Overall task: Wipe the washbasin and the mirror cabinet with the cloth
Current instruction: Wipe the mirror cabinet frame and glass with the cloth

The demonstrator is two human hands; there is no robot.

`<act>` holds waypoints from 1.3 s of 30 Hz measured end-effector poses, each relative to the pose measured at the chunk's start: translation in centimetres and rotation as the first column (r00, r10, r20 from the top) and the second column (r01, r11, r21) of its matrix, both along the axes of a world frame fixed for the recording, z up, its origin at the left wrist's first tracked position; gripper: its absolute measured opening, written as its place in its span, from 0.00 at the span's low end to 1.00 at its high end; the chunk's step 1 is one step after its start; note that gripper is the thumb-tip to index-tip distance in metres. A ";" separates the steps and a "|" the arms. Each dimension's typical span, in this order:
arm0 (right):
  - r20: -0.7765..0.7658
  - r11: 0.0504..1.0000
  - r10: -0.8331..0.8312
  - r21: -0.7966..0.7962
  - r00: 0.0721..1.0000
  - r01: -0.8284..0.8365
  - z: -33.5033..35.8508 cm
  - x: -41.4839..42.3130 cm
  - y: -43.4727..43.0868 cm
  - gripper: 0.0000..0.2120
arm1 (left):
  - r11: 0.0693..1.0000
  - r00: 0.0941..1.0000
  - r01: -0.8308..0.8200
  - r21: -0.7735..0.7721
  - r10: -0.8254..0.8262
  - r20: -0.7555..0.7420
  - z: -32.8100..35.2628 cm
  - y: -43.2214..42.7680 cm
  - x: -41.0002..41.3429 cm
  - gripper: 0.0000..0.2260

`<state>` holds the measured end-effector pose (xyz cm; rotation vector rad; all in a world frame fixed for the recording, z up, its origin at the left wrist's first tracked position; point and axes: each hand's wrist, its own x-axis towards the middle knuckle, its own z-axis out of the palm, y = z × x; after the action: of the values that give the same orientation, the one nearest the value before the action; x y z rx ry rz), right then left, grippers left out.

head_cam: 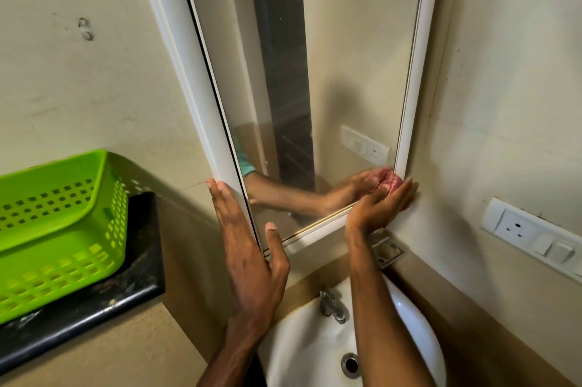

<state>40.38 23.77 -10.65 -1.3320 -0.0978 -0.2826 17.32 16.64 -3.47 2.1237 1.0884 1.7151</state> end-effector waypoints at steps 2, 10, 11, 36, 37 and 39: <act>-0.045 0.997 0.016 -0.076 0.999 -0.019 1.3 2.7 0.0 0.29 | 1.000 1.000 0.005 0.000 -0.005 0.009 0.2 0.0 0.1 0.39; -0.056 0.988 0.145 -0.049 0.988 -0.148 0.1 3.7 -1.6 0.23 | 0.999 0.999 -0.047 0.007 0.047 0.013 0.5 -0.1 1.4 0.41; -0.052 0.985 0.151 -0.074 0.987 -0.155 -0.3 2.6 -1.6 0.24 | 0.998 0.998 -0.059 -0.001 0.059 0.006 0.5 -0.1 1.6 0.42; -0.103 0.840 0.315 -0.431 0.943 -0.328 0.1 -5.3 -3.8 0.28 | 0.972 0.963 -0.218 -0.088 0.200 -0.179 0.3 -0.9 3.0 0.50; -0.083 0.806 0.330 -0.493 0.940 -0.327 -0.1 -6.6 -3.7 0.31 | 0.972 0.964 -0.216 -0.094 0.197 -0.180 0.2 -0.9 2.9 0.51; -0.036 0.762 0.362 -0.565 0.931 -0.318 0.0 -8.7 -3.7 0.39 | 0.969 0.963 -0.219 -0.111 0.196 -0.185 0.1 -0.8 2.7 0.53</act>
<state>31.65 20.03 -10.65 -1.8600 -0.5201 0.0200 20.03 15.85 -3.34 2.1734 1.4781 1.5134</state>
